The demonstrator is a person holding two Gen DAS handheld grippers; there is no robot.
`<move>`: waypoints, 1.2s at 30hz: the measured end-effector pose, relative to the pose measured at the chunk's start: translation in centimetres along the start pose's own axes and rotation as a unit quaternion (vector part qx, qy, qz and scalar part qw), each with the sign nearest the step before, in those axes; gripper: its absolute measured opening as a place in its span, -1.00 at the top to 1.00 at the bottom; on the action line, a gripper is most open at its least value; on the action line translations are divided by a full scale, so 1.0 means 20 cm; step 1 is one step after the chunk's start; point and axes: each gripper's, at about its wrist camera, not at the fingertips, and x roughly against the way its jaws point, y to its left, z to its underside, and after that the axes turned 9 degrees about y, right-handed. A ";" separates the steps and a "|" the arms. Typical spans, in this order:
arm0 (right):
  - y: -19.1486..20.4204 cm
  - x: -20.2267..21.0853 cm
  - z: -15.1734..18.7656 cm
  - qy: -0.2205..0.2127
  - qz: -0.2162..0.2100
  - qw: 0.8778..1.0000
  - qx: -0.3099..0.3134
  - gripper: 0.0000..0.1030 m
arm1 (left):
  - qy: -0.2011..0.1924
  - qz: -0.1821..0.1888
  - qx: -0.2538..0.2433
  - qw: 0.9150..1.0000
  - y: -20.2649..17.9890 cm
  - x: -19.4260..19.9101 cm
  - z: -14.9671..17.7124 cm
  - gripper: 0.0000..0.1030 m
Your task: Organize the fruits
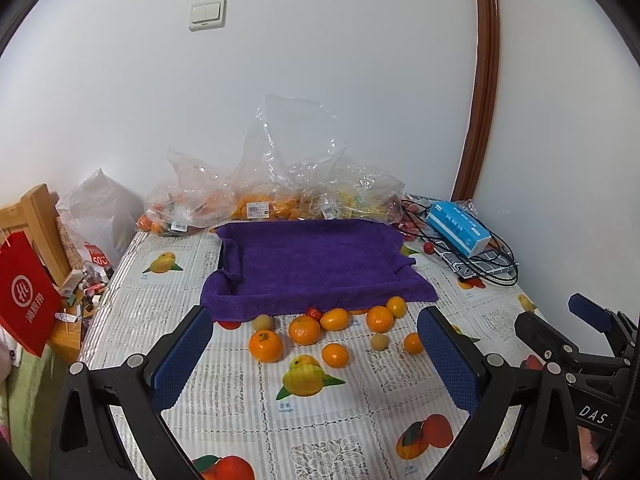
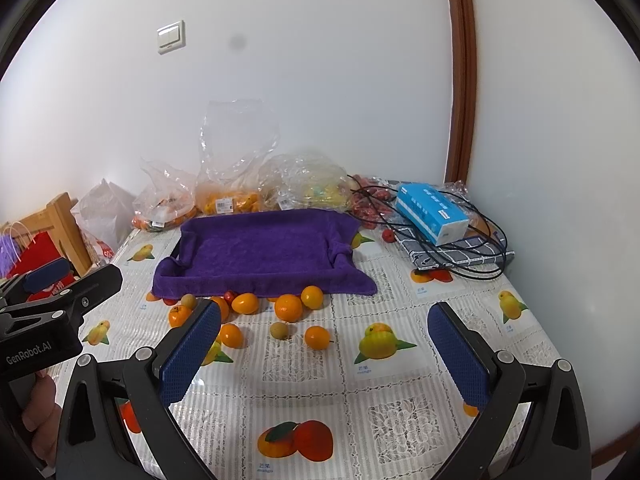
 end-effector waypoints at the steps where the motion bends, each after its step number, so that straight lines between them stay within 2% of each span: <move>1: 0.00 0.00 0.00 0.000 0.000 1.000 -0.001 -0.98 | 0.000 0.001 0.001 1.000 0.00 0.00 0.00 -0.99; 19: -0.01 -0.07 -0.02 0.009 0.019 1.000 0.009 -0.98 | 0.009 -0.003 0.005 1.000 0.00 -0.06 -0.01 -0.99; 28: -0.03 -0.20 -0.03 0.026 0.026 0.999 0.002 -0.98 | 0.033 -0.026 0.019 0.999 0.03 -0.18 -0.03 -1.00; 36: -0.03 -0.30 -0.05 0.044 0.033 0.998 -0.008 -0.98 | 0.040 -0.043 0.004 0.998 0.05 -0.28 -0.03 -0.99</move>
